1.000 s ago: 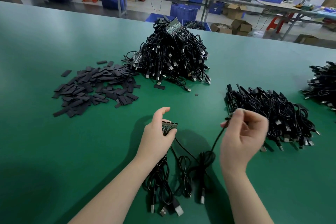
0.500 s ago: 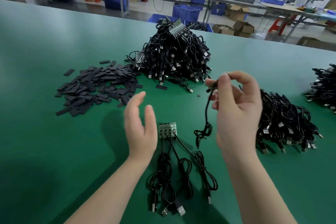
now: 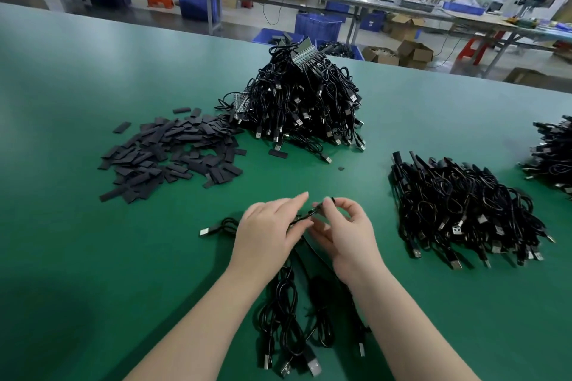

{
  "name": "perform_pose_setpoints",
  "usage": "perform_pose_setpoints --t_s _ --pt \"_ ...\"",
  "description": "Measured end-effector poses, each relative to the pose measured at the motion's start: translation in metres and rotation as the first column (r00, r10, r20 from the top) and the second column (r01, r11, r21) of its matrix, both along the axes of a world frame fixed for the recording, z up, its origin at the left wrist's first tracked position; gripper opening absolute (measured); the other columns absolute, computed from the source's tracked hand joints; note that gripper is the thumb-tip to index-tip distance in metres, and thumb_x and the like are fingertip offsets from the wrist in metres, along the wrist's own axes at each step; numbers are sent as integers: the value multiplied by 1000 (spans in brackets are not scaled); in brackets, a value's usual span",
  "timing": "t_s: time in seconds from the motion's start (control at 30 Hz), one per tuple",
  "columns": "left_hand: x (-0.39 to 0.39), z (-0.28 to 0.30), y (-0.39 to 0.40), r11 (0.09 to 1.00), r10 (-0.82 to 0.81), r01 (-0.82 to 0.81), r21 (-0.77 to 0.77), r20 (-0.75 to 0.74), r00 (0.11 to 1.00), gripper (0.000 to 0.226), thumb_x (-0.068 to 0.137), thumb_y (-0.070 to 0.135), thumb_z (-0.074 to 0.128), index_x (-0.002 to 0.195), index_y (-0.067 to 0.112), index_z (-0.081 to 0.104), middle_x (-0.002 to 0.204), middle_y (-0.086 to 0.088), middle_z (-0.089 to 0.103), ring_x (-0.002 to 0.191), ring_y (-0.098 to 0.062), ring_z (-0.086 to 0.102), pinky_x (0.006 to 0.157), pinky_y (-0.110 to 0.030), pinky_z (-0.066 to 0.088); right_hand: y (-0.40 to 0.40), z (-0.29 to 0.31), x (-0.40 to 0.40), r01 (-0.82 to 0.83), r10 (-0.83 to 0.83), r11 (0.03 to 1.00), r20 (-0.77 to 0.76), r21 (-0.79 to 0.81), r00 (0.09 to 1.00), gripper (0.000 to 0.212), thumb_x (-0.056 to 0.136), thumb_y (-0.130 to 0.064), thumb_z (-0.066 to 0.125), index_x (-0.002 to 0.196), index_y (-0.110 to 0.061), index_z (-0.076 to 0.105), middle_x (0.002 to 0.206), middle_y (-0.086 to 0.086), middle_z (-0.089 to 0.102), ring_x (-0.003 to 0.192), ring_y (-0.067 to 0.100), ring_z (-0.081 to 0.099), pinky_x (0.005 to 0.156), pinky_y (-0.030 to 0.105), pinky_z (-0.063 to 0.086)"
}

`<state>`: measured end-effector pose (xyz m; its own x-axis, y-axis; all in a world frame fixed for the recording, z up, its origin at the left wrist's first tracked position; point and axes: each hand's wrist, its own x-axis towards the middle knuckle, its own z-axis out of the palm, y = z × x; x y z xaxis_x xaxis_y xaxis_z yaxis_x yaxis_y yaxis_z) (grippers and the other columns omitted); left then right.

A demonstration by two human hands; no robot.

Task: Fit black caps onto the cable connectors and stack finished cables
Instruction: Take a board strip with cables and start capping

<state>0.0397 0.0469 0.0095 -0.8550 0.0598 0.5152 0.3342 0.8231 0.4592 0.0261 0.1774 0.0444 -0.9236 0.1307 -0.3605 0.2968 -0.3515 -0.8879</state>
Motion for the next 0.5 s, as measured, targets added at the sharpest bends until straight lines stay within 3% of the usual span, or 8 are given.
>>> perform_pose_setpoints --t_s 0.07,0.13,0.2,0.23,0.27,0.3,0.37,0.5 --pt "-1 1 -2 998 -27 25 59 27 999 36 88 29 71 123 20 68 110 4 72 98 -17 67 87 -34 49 5 0 2 -126 130 976 -12 176 991 12 94 -18 65 100 -16 55 86 1 74 70 15 72 70 32 61" --pt "0 2 -2 995 -35 33 97 17 999 23 89 24 70 112 21 73 102 6 74 93 -15 68 82 -33 51 14 3 5 -177 249 803 -50 569 967 16 93 -25 66 102 -22 53 85 -5 74 75 12 72 74 33 57" --pt "-1 3 -3 988 -12 8 157 25 1000 17 90 21 68 106 21 75 99 7 74 90 -12 68 79 -31 53 25 7 5 -169 365 370 24 913 931 20 95 -39 60 103 -26 48 86 -10 67 76 16 65 67 32 47" --pt "-2 3 -3 982 3 -9 186 32 999 17 91 21 68 106 21 75 99 7 73 89 -12 67 78 -31 54 28 9 6 -208 395 149 135 967 909 21 97 -42 55 103 -24 45 89 -6 63 77 20 60 66 32 43" --pt "-4 2 -4 979 17 -24 205 38 999 16 91 21 67 106 21 75 98 8 73 88 -11 66 77 -30 54 30 12 7 -286 402 6 259 958 878 21 100 -41 49 102 -21 44 92 0 61 78 25 57 68 33 44" --pt "-6 2 -5 976 24 -31 213 35 999 16 92 20 66 105 22 75 98 8 72 87 -11 65 75 -30 54 29 14 8 -380 415 -15 351 925 839 21 102 -38 45 101 -18 44 97 6 62 80 29 59 71 35 49" --pt "-7 0 -4 980 25 -32 195 38 999 14 91 20 67 103 23 74 97 10 71 86 -10 65 73 -29 53 24 21 11 -470 463 110 373 876 804 18 103 -30 40 100 -13 46 98 12 65 81 35 67 76 44 57" --pt "-10 0 -1 990 39 -51 130 92 995 11 87 19 66 95 24 72 89 10 71 83 -13 64 70 -26 50 -1 43 0 -116 432 159 36 980 901 13 103 -29 42 98 -19 48 100 5 64 84 30 58 71 35 45"
